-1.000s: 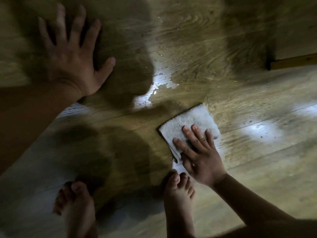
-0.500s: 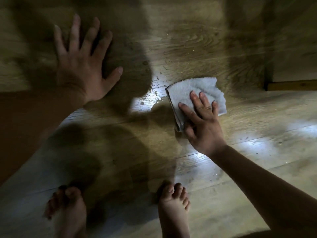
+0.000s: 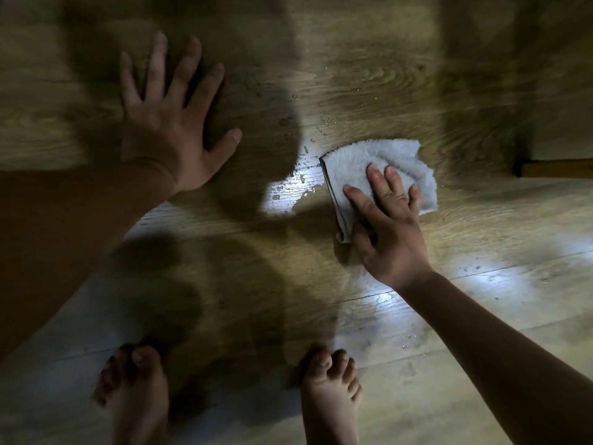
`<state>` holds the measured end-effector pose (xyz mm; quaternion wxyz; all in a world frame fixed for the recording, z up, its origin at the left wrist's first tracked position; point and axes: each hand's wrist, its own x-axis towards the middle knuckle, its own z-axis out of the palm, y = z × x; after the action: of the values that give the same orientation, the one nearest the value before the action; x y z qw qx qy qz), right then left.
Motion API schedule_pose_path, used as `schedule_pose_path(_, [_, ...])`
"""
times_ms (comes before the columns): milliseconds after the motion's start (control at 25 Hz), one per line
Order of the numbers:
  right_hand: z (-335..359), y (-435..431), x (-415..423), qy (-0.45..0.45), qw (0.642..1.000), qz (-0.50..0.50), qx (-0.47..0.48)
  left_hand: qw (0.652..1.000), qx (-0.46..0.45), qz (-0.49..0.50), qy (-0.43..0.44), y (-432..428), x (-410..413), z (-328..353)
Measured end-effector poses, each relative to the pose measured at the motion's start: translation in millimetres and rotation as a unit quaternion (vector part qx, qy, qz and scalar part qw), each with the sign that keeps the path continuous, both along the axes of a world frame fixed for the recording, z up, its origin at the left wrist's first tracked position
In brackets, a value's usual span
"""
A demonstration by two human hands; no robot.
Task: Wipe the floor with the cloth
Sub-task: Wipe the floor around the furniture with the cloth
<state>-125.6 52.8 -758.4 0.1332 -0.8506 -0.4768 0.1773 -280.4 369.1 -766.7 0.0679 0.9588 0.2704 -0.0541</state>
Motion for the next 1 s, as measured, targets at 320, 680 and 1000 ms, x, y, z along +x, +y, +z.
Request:
schedule_pose_path(320, [13.5,25.0,-12.1,0.030,0.998,-0.059,-0.017,1.000,0.007,-0.003,0.012,-1.3,-0.1,2.1])
schedule_pose_path(680, [13.4,21.6,-113.6,0.025,0.974,0.221,-0.037,1.000,0.013,0.005,0.000,-1.2,-2.0,-1.7])
schedule_pose_path(1000, [7.2,18.2,-96.3,0.023,0.972,0.234,0.003,1.000,0.001,0.011,-0.011,-1.4,-1.3,-1.6])
